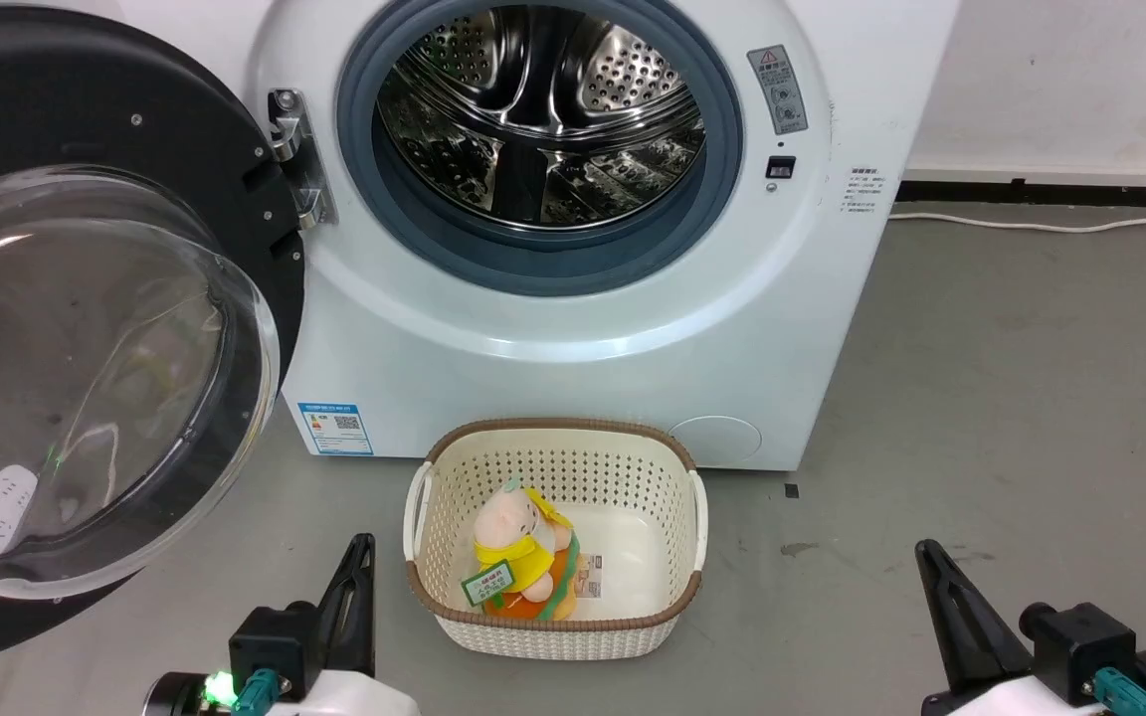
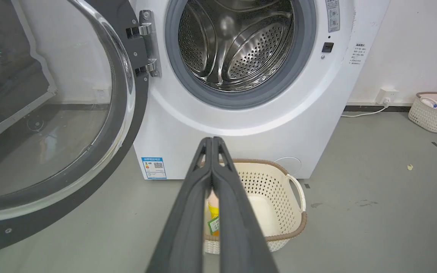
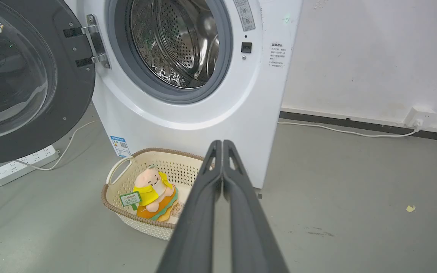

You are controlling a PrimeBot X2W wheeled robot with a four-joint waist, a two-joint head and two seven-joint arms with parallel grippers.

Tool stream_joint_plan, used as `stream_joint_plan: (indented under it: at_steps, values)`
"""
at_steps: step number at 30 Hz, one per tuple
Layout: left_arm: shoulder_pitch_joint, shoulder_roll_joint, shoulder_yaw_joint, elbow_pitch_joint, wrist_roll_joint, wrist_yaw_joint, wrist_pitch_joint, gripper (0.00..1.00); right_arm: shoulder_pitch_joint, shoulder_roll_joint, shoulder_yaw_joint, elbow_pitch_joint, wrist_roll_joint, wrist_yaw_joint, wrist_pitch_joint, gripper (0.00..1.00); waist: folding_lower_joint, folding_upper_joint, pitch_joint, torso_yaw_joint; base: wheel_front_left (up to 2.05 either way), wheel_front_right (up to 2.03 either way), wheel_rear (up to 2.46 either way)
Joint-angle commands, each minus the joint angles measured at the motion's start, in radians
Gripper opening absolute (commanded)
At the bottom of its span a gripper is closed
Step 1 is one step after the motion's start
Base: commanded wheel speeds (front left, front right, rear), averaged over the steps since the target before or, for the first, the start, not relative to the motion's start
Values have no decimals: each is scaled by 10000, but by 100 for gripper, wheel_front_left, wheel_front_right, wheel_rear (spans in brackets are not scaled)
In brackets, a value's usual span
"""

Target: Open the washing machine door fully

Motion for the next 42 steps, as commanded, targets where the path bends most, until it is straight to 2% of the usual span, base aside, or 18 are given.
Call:
stream_joint_plan:
  at_steps: [1, 42]
  values:
    - [-162, -23, 77, -84, 103, -36, 65, 0, -182, 54, 4, -82, -86, 5, 69, 0, -1, -1, 3, -6, 0, 0, 0]
    - [-292, -198, 775, -561, 736, -282, 881, 0, -546, 90, 17, -387, -369, 8, 889, 0, -1, -1, 63, -134, 0, 0, 0]
